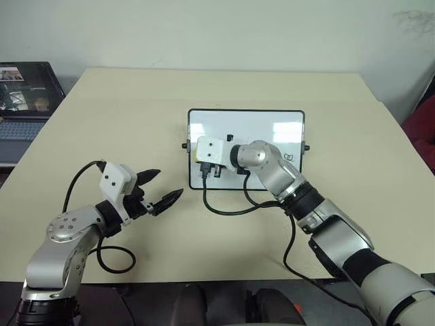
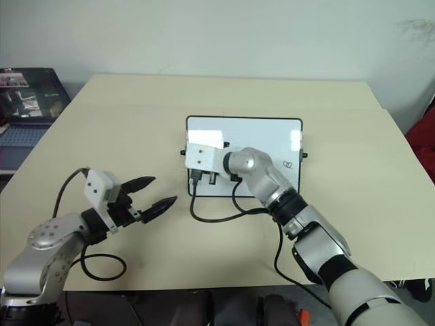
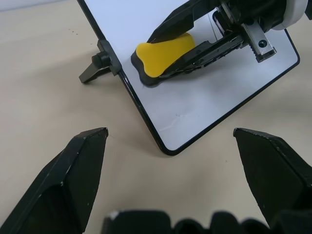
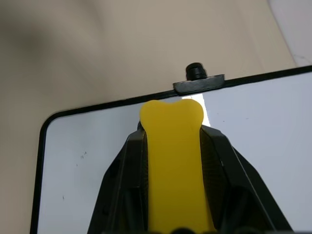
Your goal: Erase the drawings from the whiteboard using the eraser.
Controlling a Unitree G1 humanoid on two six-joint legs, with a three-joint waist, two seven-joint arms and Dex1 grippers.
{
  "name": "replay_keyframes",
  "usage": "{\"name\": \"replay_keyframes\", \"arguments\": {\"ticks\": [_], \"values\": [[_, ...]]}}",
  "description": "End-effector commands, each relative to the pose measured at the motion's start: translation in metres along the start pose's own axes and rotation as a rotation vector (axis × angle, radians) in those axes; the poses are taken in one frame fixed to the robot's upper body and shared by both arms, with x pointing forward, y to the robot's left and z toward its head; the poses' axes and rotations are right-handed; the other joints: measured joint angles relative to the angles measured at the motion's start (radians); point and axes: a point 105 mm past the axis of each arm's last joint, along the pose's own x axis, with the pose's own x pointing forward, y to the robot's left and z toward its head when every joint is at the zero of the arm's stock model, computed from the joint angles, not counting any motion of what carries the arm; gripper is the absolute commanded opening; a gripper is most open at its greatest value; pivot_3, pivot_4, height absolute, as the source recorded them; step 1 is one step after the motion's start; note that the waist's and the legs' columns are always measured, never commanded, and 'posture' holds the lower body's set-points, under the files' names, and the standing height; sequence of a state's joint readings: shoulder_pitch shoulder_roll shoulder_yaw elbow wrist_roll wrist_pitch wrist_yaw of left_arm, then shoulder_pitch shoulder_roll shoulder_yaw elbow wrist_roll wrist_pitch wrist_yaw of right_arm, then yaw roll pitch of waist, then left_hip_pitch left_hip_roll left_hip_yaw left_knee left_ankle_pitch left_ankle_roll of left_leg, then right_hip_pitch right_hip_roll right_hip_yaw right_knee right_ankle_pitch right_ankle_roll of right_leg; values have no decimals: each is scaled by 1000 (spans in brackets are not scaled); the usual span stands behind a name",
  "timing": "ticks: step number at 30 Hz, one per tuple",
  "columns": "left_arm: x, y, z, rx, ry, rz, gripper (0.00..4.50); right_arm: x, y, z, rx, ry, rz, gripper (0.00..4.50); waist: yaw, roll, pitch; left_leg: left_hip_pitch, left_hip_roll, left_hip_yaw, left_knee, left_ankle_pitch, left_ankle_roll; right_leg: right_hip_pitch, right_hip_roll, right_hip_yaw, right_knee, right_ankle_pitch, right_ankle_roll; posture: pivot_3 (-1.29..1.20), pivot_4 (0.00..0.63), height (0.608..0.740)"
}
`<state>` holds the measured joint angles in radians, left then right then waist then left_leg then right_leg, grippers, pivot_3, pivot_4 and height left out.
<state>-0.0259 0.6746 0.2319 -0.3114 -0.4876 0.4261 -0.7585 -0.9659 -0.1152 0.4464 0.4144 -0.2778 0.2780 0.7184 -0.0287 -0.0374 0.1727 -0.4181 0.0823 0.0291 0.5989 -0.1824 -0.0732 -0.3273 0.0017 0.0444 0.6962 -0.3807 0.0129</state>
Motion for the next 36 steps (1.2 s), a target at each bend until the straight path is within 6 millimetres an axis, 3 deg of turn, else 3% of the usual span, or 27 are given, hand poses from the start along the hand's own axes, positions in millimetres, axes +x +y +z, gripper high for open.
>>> {"name": "replay_keyframes", "arguments": {"ticks": [1, 3, 5, 9, 15, 23, 36], "values": [[2, -3, 12, 35, -42, -24, 4500, -38, -28, 29, 121, -156, -101, 1125, 1, 0, 0, -2, 1, 0, 0, 0, 0, -1, -1, 0, 0, 0, 0, 0, 150, 740], [3, -3, 13, 38, -43, -29, 4500, -66, -24, 42, 188, -270, -101, 1123, 1, 0, 0, -8, 0, 1, 0, 0, 0, -8, -1, 0, 0, 0, 0, 0, 150, 740], [4, -4, 14, 39, -49, -32, 4500, -90, -18, 42, 247, -318, -117, 1123, 1, 0, 0, -12, 0, 1, 0, 0, 0, -10, -1, -1, -2, 0, 0, 0, 150, 740], [7, -5, 20, 48, -74, -34, 4500, -131, -7, 23, 337, -326, -253, 1123, 0, 0, 0, -13, -1, 1, -3, 0, 0, -10, 1, -1, -9, 0, 0, 0, 150, 740], [12, -11, 22, 34, -101, -37, 4500, -165, 21, -13, 433, -264, -451, 1123, -3, -1, 0, -13, -2, 2, -4, 0, 0, -9, 1, 0, -10, 0, 0, 0, 150, 740], [16, -18, 28, 30, -113, -96, 4500, -191, 49, -43, 438, -170, -572, 1123, -3, -1, 0, -12, -2, 2, -3, 0, 0, -9, 5, 0, -9, 0, 0, 0, 150, 740], [16, -19, 34, 28, -136, -95, 4500, -193, 59, -49, 434, -212, -607, 1123, -2, -1, 0, -12, -2, 3, -2, 0, 0, -8, 6, 0, -8, 0, 1, 0, 150, 740]]}}
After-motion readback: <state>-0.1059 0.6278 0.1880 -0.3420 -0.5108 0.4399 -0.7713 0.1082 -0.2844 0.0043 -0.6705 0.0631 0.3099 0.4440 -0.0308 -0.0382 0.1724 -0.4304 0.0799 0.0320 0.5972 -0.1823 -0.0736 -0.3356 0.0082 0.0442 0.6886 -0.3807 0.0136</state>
